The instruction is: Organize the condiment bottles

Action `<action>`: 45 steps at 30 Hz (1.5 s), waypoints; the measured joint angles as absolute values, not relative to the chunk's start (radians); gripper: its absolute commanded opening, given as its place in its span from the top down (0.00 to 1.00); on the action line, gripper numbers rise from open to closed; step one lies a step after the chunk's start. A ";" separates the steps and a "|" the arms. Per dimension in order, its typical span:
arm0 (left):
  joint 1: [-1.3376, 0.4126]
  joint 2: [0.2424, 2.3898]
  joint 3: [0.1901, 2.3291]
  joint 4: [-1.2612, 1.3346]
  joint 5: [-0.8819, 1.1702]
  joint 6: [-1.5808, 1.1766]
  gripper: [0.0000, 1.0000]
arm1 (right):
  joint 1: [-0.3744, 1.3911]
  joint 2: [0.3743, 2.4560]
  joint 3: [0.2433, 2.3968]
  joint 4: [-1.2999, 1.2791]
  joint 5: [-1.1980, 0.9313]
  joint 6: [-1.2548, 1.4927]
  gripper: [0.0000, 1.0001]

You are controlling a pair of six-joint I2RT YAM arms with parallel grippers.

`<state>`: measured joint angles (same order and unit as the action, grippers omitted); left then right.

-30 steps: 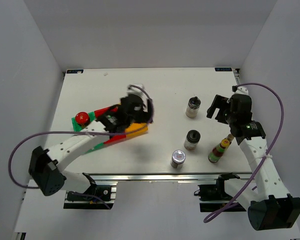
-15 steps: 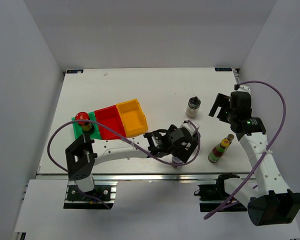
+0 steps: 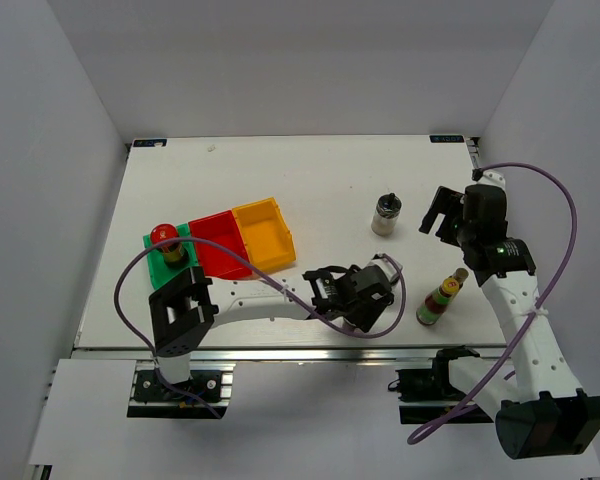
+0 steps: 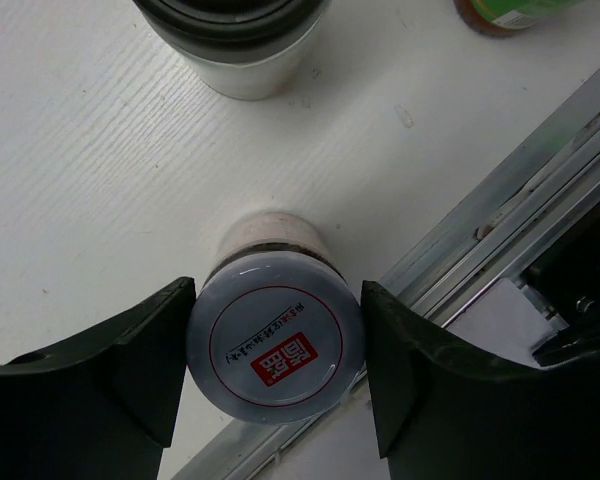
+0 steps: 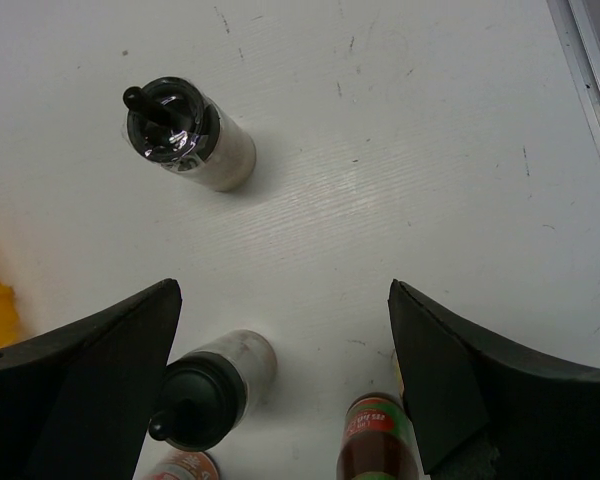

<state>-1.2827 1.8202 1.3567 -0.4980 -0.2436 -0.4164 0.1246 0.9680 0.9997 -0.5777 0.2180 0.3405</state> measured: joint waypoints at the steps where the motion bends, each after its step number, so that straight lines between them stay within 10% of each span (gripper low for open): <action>1: -1.285 1.821 1.357 -0.498 -0.246 -0.414 0.38 | 0.125 0.967 1.000 -0.578 0.218 0.340 0.11; 9: -1.286 1.818 1.357 -0.515 -0.272 -0.426 0.77 | 0.125 0.937 0.999 -0.577 0.200 0.340 0.11; 18: -1.226 1.699 1.330 -0.612 -0.409 -0.462 0.96 | 0.130 0.926 0.991 -0.550 0.120 0.332 0.11; 36: -0.630 1.049 1.156 -0.944 -0.749 -0.739 0.95 | 0.368 1.138 1.089 -0.484 0.183 0.305 0.10; 45: -0.412 1.079 1.088 -1.001 -0.755 -0.805 1.00 | 0.381 1.169 1.109 -0.445 0.180 0.303 0.11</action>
